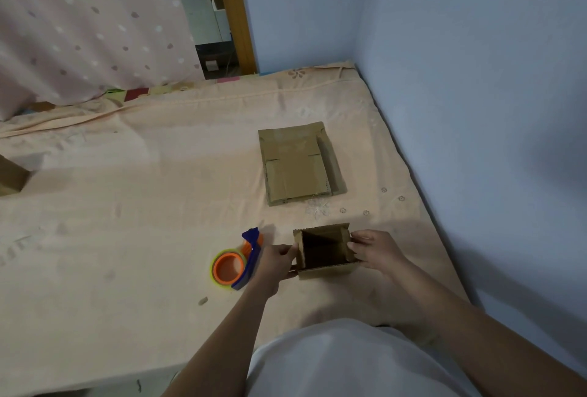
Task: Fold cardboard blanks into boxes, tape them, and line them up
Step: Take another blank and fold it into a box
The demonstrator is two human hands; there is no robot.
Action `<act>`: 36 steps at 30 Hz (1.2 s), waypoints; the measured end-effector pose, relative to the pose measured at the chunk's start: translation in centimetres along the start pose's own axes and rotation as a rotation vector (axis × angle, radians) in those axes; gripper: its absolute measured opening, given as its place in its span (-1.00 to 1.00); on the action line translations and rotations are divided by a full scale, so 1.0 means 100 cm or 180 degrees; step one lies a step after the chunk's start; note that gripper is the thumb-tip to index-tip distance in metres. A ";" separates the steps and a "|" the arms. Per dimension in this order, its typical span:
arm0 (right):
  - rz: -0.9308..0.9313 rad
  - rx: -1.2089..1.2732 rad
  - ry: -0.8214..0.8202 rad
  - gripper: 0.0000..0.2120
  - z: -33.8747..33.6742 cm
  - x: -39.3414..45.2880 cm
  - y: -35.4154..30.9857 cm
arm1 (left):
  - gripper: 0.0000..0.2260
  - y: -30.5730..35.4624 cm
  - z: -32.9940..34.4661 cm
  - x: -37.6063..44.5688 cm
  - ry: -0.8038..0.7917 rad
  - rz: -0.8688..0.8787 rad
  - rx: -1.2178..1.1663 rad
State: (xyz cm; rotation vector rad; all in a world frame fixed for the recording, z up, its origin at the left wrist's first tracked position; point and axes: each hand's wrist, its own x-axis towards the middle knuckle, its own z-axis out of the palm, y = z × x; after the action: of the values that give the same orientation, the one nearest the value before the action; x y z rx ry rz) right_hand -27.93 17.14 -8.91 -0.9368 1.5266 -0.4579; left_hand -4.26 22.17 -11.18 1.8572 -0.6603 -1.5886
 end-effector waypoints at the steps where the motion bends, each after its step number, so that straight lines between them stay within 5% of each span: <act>1: 0.0043 0.0042 0.0056 -0.62 0.000 0.002 0.001 | -0.73 0.000 0.001 0.001 0.0041 0.0012 0.0009; 21: 0.0157 -0.0341 0.0518 -0.80 0.007 0.010 0.007 | -0.88 0.005 0.012 0.006 0.0484 -0.0191 -0.0259; 25: 0.0217 -0.0362 0.0431 -0.76 0.008 0.009 0.000 | -0.87 0.002 0.010 0.010 0.0456 -0.0227 -0.0178; 30: 0.0501 -0.0407 0.0309 -0.43 0.010 0.007 -0.023 | -0.88 0.002 0.010 0.013 0.0398 -0.0159 -0.0116; 36: 0.0331 -0.0863 0.0318 -0.52 0.013 0.014 -0.029 | -0.88 0.005 0.008 0.010 0.0343 -0.0192 -0.0084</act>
State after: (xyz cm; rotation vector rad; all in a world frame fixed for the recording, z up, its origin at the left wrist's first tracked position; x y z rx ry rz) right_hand -25.73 14.60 -7.87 -1.0487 1.7493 -0.2287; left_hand -4.88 20.98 -11.59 1.9444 -0.5382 -1.5153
